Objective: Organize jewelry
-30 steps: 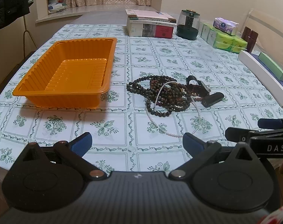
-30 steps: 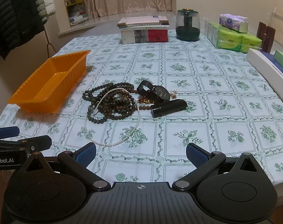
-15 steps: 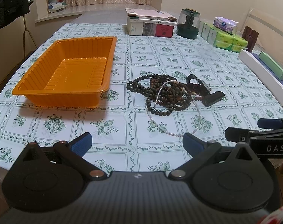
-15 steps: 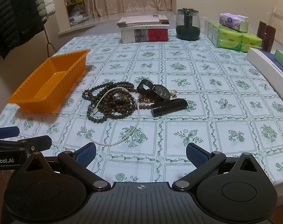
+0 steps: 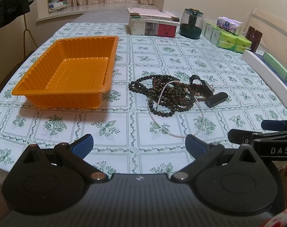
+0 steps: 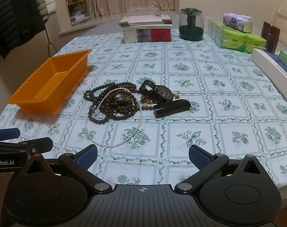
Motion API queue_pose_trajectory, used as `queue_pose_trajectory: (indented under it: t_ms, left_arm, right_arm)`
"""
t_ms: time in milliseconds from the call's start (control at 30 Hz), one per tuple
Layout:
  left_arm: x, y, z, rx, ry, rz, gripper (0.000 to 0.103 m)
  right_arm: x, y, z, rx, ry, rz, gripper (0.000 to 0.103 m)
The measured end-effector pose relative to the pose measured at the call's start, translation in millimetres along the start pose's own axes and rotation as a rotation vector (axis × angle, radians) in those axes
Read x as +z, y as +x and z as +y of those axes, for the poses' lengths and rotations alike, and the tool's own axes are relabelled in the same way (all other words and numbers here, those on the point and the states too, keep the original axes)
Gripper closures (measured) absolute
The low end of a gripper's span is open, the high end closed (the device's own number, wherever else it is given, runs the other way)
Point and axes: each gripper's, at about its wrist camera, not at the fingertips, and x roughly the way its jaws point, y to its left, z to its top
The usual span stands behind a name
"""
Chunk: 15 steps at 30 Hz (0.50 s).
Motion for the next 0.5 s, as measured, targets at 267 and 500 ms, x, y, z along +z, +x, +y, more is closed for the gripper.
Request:
queue_pose_trajectory:
  t_ms: [267,500]
  left_arm:
    - [-0.2,0.2,0.7,-0.001,-0.001,0.001,0.001]
    - [0.0,0.1,0.4,0.000,0.000,0.001,0.001]
  right_arm:
    - [-0.3,0.0,-0.2,0.000,0.000,0.001,0.001]
    - [-0.9,0.6,-0.2,0.001,0.000,0.002,0.001]
